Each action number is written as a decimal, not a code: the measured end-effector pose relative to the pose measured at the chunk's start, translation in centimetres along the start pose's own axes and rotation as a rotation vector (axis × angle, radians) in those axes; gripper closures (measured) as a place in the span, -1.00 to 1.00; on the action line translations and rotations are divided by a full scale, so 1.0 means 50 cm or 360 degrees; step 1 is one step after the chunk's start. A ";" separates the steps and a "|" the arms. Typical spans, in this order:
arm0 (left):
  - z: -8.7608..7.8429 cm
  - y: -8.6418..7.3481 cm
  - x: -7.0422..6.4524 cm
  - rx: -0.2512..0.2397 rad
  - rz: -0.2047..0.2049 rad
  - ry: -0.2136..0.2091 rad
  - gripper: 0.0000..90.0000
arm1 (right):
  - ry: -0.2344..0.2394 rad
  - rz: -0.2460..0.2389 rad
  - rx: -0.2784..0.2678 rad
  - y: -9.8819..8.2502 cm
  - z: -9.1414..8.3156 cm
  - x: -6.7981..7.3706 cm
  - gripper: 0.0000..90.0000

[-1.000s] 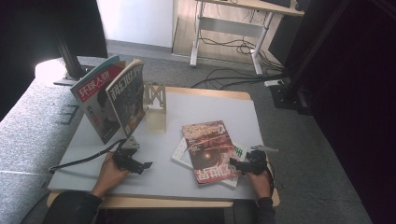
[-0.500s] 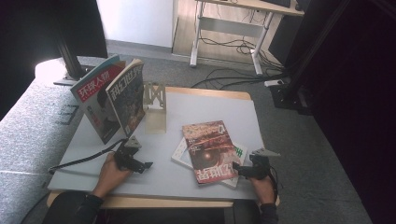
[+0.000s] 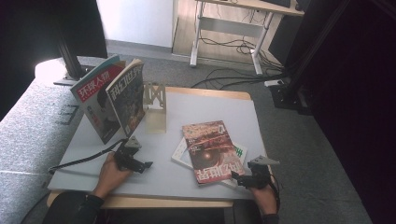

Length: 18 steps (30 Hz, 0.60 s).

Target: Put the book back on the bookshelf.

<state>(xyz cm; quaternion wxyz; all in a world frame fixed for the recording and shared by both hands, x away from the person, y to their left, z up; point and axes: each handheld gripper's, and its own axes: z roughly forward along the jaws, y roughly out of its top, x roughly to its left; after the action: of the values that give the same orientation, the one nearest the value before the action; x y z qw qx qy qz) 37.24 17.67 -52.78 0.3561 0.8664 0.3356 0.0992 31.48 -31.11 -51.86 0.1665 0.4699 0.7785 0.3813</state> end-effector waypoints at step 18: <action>0.000 0.000 0.000 0.0000 0.0000 0.0003 -0.90 | -0.0031 -0.0028 0.0058 -0.009 -0.008 0.001 -0.72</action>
<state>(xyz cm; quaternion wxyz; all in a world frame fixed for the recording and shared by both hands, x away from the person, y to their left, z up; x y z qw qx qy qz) 37.23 17.66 -52.78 0.3559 0.8663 0.3359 0.1001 30.93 -31.39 -51.93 0.1688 0.4697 0.7878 0.3609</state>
